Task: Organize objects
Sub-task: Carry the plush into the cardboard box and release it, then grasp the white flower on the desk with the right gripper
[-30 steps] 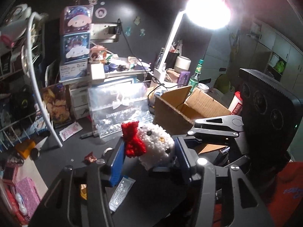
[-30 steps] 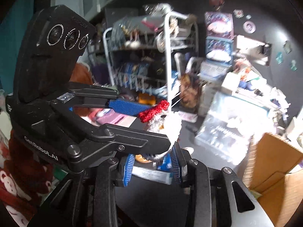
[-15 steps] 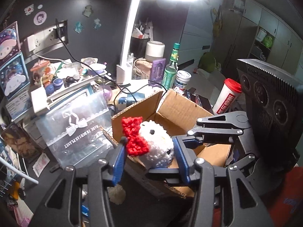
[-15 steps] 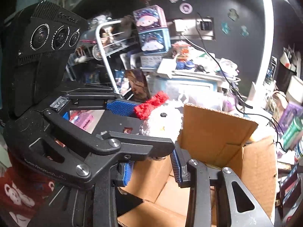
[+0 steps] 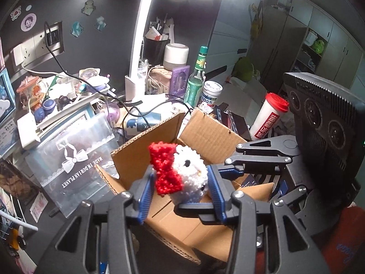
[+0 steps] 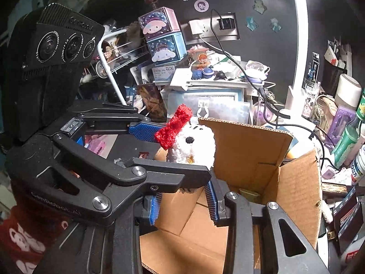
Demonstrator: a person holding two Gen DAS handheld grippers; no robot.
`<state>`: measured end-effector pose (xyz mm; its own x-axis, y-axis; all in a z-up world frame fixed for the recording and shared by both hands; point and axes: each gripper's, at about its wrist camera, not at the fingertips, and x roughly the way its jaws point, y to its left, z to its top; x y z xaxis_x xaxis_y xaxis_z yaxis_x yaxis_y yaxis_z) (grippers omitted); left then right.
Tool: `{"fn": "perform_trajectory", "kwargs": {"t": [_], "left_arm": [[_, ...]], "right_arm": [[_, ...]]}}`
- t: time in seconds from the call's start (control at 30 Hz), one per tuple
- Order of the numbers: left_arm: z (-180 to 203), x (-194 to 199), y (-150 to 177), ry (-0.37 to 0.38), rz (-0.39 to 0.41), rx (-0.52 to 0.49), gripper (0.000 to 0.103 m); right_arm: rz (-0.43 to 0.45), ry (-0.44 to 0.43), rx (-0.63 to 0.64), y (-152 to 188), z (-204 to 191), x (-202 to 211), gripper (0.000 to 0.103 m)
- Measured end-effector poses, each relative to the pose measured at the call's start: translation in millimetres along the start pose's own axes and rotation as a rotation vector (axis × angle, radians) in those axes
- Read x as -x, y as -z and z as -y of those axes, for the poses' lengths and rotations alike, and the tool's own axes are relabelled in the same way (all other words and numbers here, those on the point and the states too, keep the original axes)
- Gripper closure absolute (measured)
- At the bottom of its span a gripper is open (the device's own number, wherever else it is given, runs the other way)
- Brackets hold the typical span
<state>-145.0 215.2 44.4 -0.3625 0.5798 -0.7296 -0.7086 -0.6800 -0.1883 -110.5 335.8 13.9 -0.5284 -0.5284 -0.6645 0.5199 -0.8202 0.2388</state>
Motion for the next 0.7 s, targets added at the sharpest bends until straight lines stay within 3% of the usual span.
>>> {"fn": "perform_trajectory", "kwargs": {"t": [0.1,0.13,0.23,0.27,0.47,0.6,0.7], "left_arm": [[-1.6,-11.7,-0.8,-0.01,-0.021,0.008,0.059],[-1.5,-13.9,-0.4,-0.02,-0.027,0.009,0.053],[-3.1,-13.0,0.3,-0.041,-0.017,0.013,0.029],[-3.2,-10.9,0.6,-0.037,-0.012,0.013,0.029],[-10.5,14.3,7.5,-0.042,0.043,0.03,0.028],[-24.3,41.0,21.1,-0.087,0.095,0.056,0.028],[-39.8,64.5,37.3,-0.16,0.136,0.08,0.024]], "right_arm": [[-0.035,0.008,-0.023,1.6,8.1,-7.2,0.073],[-0.044,0.014,-0.029,2.2,10.0,-9.1,0.071],[-0.061,0.031,-0.039,3.7,14.5,-12.7,0.047],[-0.059,0.041,-0.036,4.0,14.8,-12.0,0.043],[-0.032,0.082,0.002,3.4,5.8,-2.9,0.04],[0.032,0.095,0.087,2.1,-20.3,6.3,0.012],[0.062,0.082,0.153,0.5,-46.7,8.1,0.006]]}}
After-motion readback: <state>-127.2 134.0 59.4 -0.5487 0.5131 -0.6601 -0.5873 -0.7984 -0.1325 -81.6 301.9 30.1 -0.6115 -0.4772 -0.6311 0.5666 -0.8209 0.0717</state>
